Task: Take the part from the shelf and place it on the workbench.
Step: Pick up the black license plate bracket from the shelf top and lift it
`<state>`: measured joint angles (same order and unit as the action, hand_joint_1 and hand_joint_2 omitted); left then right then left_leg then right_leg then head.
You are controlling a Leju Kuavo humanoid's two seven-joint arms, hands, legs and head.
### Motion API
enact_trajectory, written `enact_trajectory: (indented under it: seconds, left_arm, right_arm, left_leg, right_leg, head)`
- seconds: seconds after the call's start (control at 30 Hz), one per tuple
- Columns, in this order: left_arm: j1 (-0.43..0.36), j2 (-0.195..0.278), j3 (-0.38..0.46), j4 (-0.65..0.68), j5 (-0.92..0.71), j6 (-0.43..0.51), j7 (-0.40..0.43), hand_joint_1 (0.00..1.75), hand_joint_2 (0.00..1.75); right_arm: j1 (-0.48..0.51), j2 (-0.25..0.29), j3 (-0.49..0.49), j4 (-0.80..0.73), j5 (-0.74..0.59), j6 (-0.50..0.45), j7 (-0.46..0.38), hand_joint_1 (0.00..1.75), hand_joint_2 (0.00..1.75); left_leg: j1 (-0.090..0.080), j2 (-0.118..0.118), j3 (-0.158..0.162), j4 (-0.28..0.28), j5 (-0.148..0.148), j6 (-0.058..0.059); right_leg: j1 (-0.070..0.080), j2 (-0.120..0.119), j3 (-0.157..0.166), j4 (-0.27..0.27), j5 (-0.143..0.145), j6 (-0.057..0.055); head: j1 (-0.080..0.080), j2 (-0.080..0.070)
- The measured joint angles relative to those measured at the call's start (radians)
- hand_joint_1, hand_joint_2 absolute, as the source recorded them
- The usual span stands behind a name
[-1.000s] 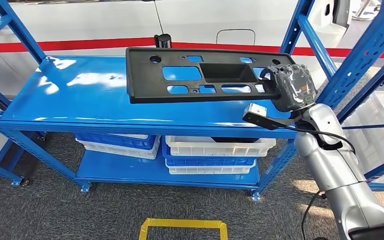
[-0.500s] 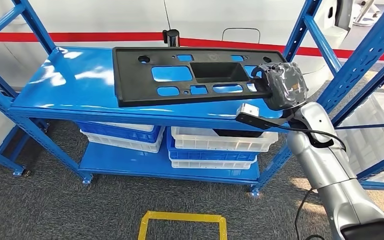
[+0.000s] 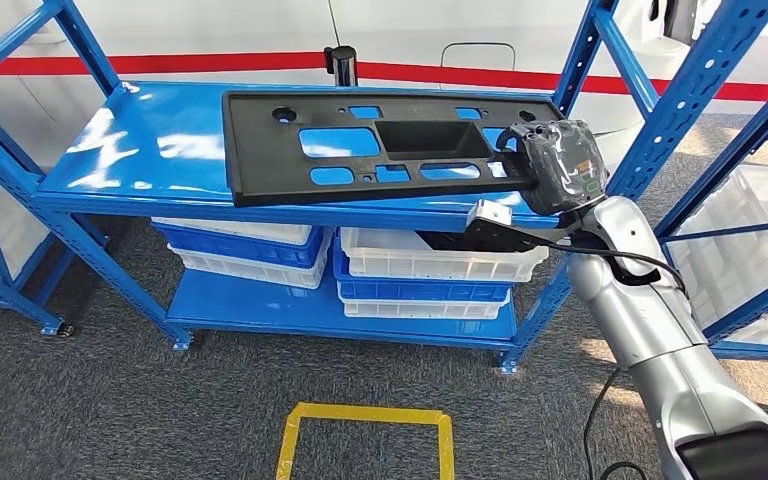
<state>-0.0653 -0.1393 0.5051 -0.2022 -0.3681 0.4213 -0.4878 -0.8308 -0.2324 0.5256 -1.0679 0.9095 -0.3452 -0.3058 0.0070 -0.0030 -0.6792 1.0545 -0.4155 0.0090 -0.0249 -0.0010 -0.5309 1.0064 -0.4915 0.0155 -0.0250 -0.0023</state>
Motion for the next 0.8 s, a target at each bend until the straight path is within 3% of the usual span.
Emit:
enact_trajectory:
  seconds: [0.1,0.13,0.17,0.23,0.27,0.33,0.4,0.47,0.5,0.57,0.63,0.67,0.7,0.73,0.8]
  left_arm:
    - [0.0,-0.002,0.0,0.001,-0.001,0.006,0.001,0.0,0.0]
    - [0.0,-0.003,0.0,0.001,-0.002,0.008,0.001,0.0,0.0]
    - [0.0,-0.003,0.0,0.001,-0.003,0.009,0.001,0.0,0.0]
    - [0.0,-0.004,0.0,0.001,-0.006,0.011,0.0,0.0,0.0]
    - [-0.001,-0.005,0.0,0.001,-0.008,0.011,-0.001,0.0,0.0]
    - [-0.003,-0.006,0.0,0.001,-0.008,0.011,-0.004,0.0,0.0]
    - [-0.004,-0.007,0.0,0.001,-0.008,0.011,-0.005,0.0,0.0]
    - [-0.003,-0.01,0.0,0.001,-0.008,0.011,-0.007,0.0,0.0]
    - [-0.003,-0.012,0.0,0.002,-0.008,0.011,-0.007,0.0,0.0]
    - [-0.003,-0.014,0.0,0.002,-0.008,0.011,-0.008,0.0,0.0]
    - [-0.003,-0.014,0.0,0.002,-0.008,0.01,-0.011,0.0,0.0]
    - [-0.003,-0.015,0.0,0.002,-0.008,0.01,-0.012,0.0,0.0]
    - [-0.003,-0.016,0.0,0.002,-0.008,0.01,-0.014,0.0,0.0]
    - [-0.003,-0.017,0.0,0.002,-0.008,0.009,-0.016,0.0,0.0]
    - [-0.003,-0.019,0.0,0.002,-0.008,0.009,-0.017,0.0,0.0]
  right_arm:
    - [-0.011,0.01,0.007,0.011,0.0,0.0,0.0,1.69,1.75]
    - [-0.014,0.014,0.01,0.015,0.0,0.0,0.0,1.69,1.75]
    - [-0.017,0.016,0.012,0.019,0.0,0.0,0.0,1.69,1.75]
    - [-0.02,0.02,0.018,0.029,0.0,-0.002,0.001,1.69,1.75]
    - [-0.022,0.021,0.022,0.034,0.0,-0.003,0.002,1.69,1.75]
    - [-0.029,0.021,0.027,0.04,0.0,-0.005,0.003,1.69,1.75]
    - [-0.038,0.022,0.03,0.043,0.0,-0.007,0.003,1.69,1.75]
    - [-0.043,0.022,0.033,0.047,0.0,-0.008,0.003,1.69,1.75]
    - [-0.044,0.022,0.035,0.049,0.0,-0.008,0.003,1.69,1.75]
    - [-0.046,0.02,0.038,0.054,0.0,-0.008,0.003,1.69,1.75]
    - [-0.046,0.02,0.04,0.057,0.0,-0.008,0.004,1.69,1.75]
    - [-0.046,0.02,0.042,0.059,0.0,-0.007,0.006,1.69,1.75]
    - [-0.046,0.02,0.044,0.061,0.0,-0.007,0.008,1.69,1.75]
    - [-0.046,0.02,0.046,0.063,0.0,-0.007,0.01,1.69,1.75]
    - [-0.047,0.02,0.047,0.064,0.0,-0.007,0.013,1.69,1.75]
  left_leg:
    - [0.005,0.0,-0.05,0.153,-0.123,-0.013]
    - [0.006,0.0,-0.064,0.21,-0.15,-0.016]
    - [0.007,0.0,-0.067,0.246,-0.159,-0.018]
    - [0.008,0.0,-0.03,0.234,-0.128,-0.018]
    - [0.008,0.0,0.013,0.181,-0.103,-0.015]
    - [0.006,-0.002,0.112,0.043,-0.083,-0.006]
    - [0.0,-0.003,0.156,-0.033,-0.089,0.004]
    - [-0.004,0.0,0.15,-0.046,-0.077,0.019]
    - [-0.004,0.002,0.143,-0.05,-0.066,0.029]
    - [-0.002,0.006,0.121,-0.057,-0.039,0.046]
    - [-0.004,0.007,0.089,-0.057,-0.015,0.054]
    - [-0.005,0.007,0.072,-0.056,-0.002,0.054]
    - [-0.005,0.007,0.056,-0.056,0.01,0.053]
    - [-0.005,0.007,0.04,-0.055,0.023,0.051]
    - [-0.005,0.007,0.012,-0.053,0.046,0.045]
  right_leg:
    - [0.001,-0.001,-0.027,0.0,0.024,-0.02]
    - [0.003,-0.001,-0.037,0.001,0.032,-0.021]
    - [0.003,-0.002,-0.046,0.001,0.04,-0.021]
    - [0.004,-0.002,-0.065,0.002,0.055,-0.016]
    - [0.004,-0.002,-0.073,0.002,0.062,-0.013]
    - [0.006,-0.002,-0.084,0.003,0.075,-0.003]
    - [0.008,-0.003,-0.092,0.002,0.09,0.011]
    - [0.009,-0.004,-0.099,0.0,0.102,0.025]
    - [0.009,-0.004,-0.107,0.007,0.094,0.029]
    - [0.01,-0.003,-0.138,0.075,0.03,0.021]
    - [0.009,-0.003,-0.176,0.205,-0.054,0.013]
    - [0.009,-0.003,-0.186,0.263,-0.075,0.017]
    - [0.009,-0.003,-0.183,0.295,-0.076,0.025]
    - [0.009,-0.003,-0.162,0.291,-0.059,0.035]
    - [0.009,-0.003,-0.07,0.186,-0.023,0.047]
  head:
    - [0.0,0.0]
    - [0.0,0.0]
    - [0.0,0.0]
    - [0.0,0.0]
    - [0.0,0.0]
    - [0.0,0.0]
    - [0.001,0.0]
    - [0.001,0.0]
    - [0.001,0.0]
    - [0.004,0.0]
    - [0.007,0.0]
    - [0.007,0.0]
    - [0.007,0.0]
    - [0.007,0.0]
    - [0.007,0.0]
